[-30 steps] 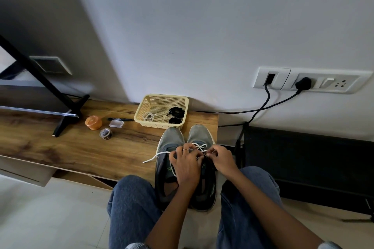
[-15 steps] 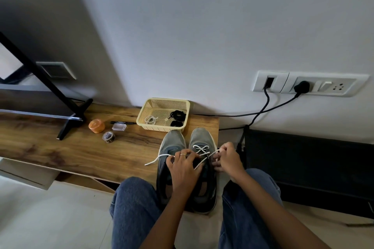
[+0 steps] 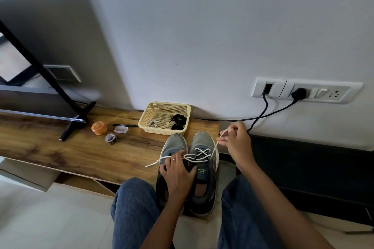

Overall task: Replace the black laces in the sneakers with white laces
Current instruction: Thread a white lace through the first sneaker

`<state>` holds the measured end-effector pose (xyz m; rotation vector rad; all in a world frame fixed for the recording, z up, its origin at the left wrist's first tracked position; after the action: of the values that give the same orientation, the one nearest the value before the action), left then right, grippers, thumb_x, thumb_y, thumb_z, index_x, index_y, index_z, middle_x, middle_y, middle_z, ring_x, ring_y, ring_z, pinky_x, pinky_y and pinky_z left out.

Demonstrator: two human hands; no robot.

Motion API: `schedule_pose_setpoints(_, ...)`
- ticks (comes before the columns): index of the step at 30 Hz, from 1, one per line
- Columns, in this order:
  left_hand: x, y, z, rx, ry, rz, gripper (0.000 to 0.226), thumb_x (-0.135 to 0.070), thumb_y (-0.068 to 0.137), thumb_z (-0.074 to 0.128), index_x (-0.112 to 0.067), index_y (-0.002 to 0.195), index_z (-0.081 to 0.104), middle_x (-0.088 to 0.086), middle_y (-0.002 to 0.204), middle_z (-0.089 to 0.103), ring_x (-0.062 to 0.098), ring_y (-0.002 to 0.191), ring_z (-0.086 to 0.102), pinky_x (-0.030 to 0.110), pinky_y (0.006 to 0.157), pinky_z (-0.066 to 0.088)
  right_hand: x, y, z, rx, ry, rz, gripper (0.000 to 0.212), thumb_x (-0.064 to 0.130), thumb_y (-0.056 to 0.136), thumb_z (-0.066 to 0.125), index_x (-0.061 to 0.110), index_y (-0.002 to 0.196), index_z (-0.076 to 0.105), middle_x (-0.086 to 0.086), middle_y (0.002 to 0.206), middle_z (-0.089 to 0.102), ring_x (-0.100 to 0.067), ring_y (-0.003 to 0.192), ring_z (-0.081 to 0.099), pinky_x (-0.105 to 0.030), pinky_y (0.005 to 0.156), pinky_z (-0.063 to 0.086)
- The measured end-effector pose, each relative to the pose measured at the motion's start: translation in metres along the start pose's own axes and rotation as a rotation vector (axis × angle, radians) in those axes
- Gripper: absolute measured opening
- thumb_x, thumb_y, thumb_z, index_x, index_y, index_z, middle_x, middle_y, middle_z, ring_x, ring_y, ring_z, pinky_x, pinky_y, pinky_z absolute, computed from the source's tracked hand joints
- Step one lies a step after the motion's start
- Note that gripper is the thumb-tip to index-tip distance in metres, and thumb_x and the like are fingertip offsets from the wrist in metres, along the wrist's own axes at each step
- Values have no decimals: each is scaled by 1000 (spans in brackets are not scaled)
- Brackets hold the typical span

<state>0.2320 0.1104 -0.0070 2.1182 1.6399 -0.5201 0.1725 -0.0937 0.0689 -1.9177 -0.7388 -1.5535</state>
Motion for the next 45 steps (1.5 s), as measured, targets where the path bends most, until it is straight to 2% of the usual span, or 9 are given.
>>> schedule_pose_setpoints(2,0,-1,0,12,1,-4,61,-44,80,70,-22,131,48,-3,128,55,20,127,39,41,110,15,22,4,-6,-19,25,-69,24,8,102,31,19,84,41,-16,89,62,-22,72,69,-37,69,58)
schedule_pose_setpoints(7,1,-1,0,12,-8,-9,58,-47,81,68,-24,130,48,-6,126,56,18,126,39,38,109,15,56,4,-12,8,75,-153,25,8,102,32,21,83,41,-6,85,64,-24,70,68,-37,69,57)
schedule_pose_setpoints(13,2,-2,1,44,18,-17,51,-49,84,63,-27,127,48,-8,125,56,16,126,38,36,107,14,62,-10,-10,10,78,-194,24,9,102,33,23,84,41,-7,83,65,-26,71,68,-38,69,57)
schedule_pose_setpoints(18,3,-2,3,55,52,-12,46,-53,86,59,-29,125,52,-11,125,55,14,126,38,36,105,12,66,-16,-12,8,46,-219,21,10,101,37,21,85,45,-7,81,63,-21,65,65,-29,61,55)
schedule_pose_setpoints(24,8,-1,-2,38,104,0,38,-60,83,57,-32,108,60,-14,114,60,12,119,41,38,103,16,65,-18,-10,27,40,-188,13,11,98,46,15,88,51,-5,73,61,-12,55,56,-25,55,50)
schedule_pose_setpoints(34,9,0,0,71,144,-3,37,-60,86,52,-33,110,58,-13,117,59,14,122,39,41,107,18,100,-27,-9,40,126,-286,13,8,98,48,15,87,52,-4,72,61,-11,56,55,-26,55,50)
schedule_pose_setpoints(38,6,-2,-6,21,86,14,38,-57,80,63,-31,107,58,-13,111,58,14,116,44,42,104,21,91,-23,1,122,103,-241,12,3,94,53,12,88,57,-6,76,62,-9,58,58,-25,58,54)
schedule_pose_setpoints(42,4,-4,-13,-71,57,72,28,-49,70,76,-29,84,61,-11,95,58,17,99,52,42,92,30,59,-20,16,211,42,-145,11,-2,88,60,3,98,64,-14,84,66,-14,68,65,-19,64,55)
schedule_pose_setpoints(45,6,-5,-12,-93,41,91,20,-47,72,75,-29,79,71,-9,99,64,19,102,54,41,90,27,27,-22,27,249,35,-45,16,-5,84,64,3,97,66,-13,88,68,-16,75,66,-17,65,54)
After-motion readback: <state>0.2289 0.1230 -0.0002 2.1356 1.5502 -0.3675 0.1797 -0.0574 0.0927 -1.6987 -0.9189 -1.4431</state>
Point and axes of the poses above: each hand's wrist, its own y-axis towards the middle knuckle, its own z-axis out of the palm, x = y × z, the point moved 9 cm from there along y, towards the middle knuckle
